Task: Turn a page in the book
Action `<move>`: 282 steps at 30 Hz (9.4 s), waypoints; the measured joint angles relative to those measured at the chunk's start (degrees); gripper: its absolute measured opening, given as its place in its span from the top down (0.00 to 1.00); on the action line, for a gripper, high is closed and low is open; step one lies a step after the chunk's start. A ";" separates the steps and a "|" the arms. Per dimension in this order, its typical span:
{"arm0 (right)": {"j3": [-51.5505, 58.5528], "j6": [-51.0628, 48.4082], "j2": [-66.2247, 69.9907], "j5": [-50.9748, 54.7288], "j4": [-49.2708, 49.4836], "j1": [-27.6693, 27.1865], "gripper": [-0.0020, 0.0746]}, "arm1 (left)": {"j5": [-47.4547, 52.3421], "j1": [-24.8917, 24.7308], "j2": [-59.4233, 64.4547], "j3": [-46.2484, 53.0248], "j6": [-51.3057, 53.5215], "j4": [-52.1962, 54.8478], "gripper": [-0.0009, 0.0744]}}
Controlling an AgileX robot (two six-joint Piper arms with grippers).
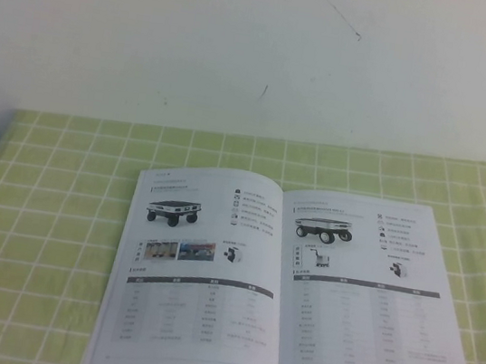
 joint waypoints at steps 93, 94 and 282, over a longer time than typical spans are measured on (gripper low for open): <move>-56.91 2.27 105.50 6.59 -26.96 12.51 0.31 | -7.11 -39.48 101.80 -41.44 18.09 -1.17 0.99; -56.91 2.05 105.50 6.59 -26.67 12.51 0.31 | -7.11 -39.48 101.80 -41.44 18.09 -1.17 0.99; -47.24 -17.59 101.64 -0.68 -10.23 13.22 0.44 | -6.27 -39.48 101.92 -41.57 18.43 -1.38 0.99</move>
